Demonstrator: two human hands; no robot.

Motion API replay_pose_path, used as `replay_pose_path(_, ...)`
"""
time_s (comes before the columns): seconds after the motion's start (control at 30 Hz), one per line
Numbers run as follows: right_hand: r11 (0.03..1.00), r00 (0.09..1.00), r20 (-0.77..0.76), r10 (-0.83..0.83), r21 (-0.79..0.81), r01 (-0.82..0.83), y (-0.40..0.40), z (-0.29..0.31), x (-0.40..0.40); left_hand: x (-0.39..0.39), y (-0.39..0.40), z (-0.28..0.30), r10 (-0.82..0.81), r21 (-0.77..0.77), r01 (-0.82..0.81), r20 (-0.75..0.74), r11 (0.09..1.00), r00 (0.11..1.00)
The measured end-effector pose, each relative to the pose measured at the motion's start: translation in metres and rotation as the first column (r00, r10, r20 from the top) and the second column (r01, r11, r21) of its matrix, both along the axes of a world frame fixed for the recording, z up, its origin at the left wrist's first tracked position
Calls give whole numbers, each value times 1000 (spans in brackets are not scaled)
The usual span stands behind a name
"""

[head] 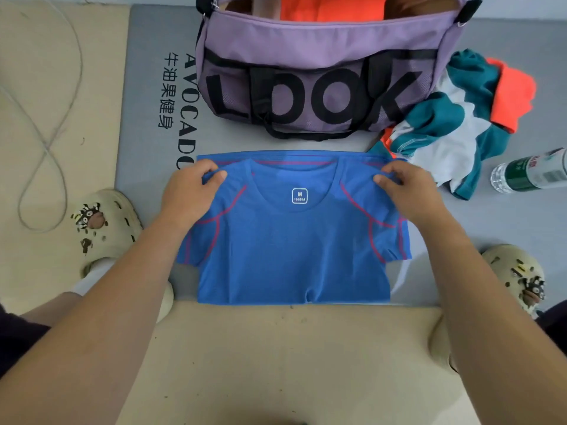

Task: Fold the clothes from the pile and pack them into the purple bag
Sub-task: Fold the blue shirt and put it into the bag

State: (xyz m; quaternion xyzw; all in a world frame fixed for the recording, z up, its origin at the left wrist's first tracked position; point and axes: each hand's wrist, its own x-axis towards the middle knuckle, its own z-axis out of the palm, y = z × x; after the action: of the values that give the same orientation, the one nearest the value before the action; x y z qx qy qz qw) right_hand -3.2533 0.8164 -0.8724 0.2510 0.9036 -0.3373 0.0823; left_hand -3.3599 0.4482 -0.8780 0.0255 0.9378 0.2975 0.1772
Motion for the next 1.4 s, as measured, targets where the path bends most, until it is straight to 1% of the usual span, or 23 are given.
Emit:
replay_pose_path(0.1,994,982,179,66,74,-80,0,-10,-13,-10,7,-8,-88,-151,109,134,983,987)
replay_pose_path(0.13,990,969,235,80,93,-104,0,-12,-14,-11,9,-11,-117,-191,146,156,971,981)
replay_pose_path(0.2,974,956,278,92,175,-144,4,-15,-16,-16,11,-14,-139,-232,168,138,958,981)
replay_pose_path(0.27,949,962,254,101,266,-170,6,-14,-15,-20,10,-16,-132,-267,151,89,952,987)
replay_pose_path(0.37,940,984,156,90,313,-136,9,-11,-16,-23,8,-17,-141,-299,134,-3,945,990)
replay_pose_path(0.47,927,987,140,84,353,-129,8,-7,-14,-16,12,-16,-130,-260,103,-88,960,988)
replay_pose_path(0.57,878,992,109,65,466,-108,-3,-2,1,11,18,-14,-157,-270,86,-256,959,954)
replay_pose_path(0.63,864,1000,25,-2,503,-11,-17,2,24,43,25,-11,-188,-308,90,-305,947,934)
replay_pose_path(0.7,899,987,-50,-151,409,158,-33,1,57,83,31,-10,-145,-283,67,-263,957,954)
replay_pose_path(0.73,911,967,-49,-251,327,253,-41,-1,76,103,33,-11,-81,-245,25,-224,969,971)
replay_pose_path(0.8,887,895,-5,-446,128,443,-56,-7,117,144,31,-10,137,-134,-147,-76,980,988)
replay_pose_path(0.83,848,847,32,-530,31,529,-64,-8,135,162,28,-9,277,-88,-274,29,958,960)
replay_pose_path(0.87,797,798,78,-598,-51,602,-73,-7,151,179,23,-9,404,-81,-396,132,915,905)
replay_pose_path(0.93,699,716,148,-682,-152,698,-87,-4,176,205,12,-9,542,-108,-536,296,837,786)
replay_pose_path(0.97,664,688,171,-705,-178,726,-92,-2,185,214,9,-8,578,-113,-583,375,804,724)
replay_pose_path(1.0,634,665,193,-722,-200,747,-95,-1,190,219,7,-6,619,-110,-651,458,751,638)
replay_pose_path(1.07,576,634,241,-735,-272,771,-98,1,195,223,5,-2,673,-97,-805,612,586,416)
replay_pose_path(1.1,550,631,263,-730,-322,771,-98,1,196,223,4,-1,668,-98,-851,668,516,328)
replay_pose_path(1.13,531,636,278,-720,-370,762,-98,1,195,222,3,-1,649,-94,-875,709,475,276)
replay_pose_path(1.2,535,673,297,-677,-429,728,-98,0,194,219,1,-2,618,-89,-892,751,443,232)
replay_pose_path(1.27,571,706,311,-637,-426,702,-95,0,193,216,0,-4,612,-99,-896,762,434,212)
replay_pose_path(1.33,577,690,304,-657,-388,719,-87,-2,194,214,-2,-5,621,-108,-894,755,434,210)
replay_pose_path(1.4,538,643,295,-707,-366,759,-78,-4,198,213,-3,-7,627,-102,-895,747,434,219)
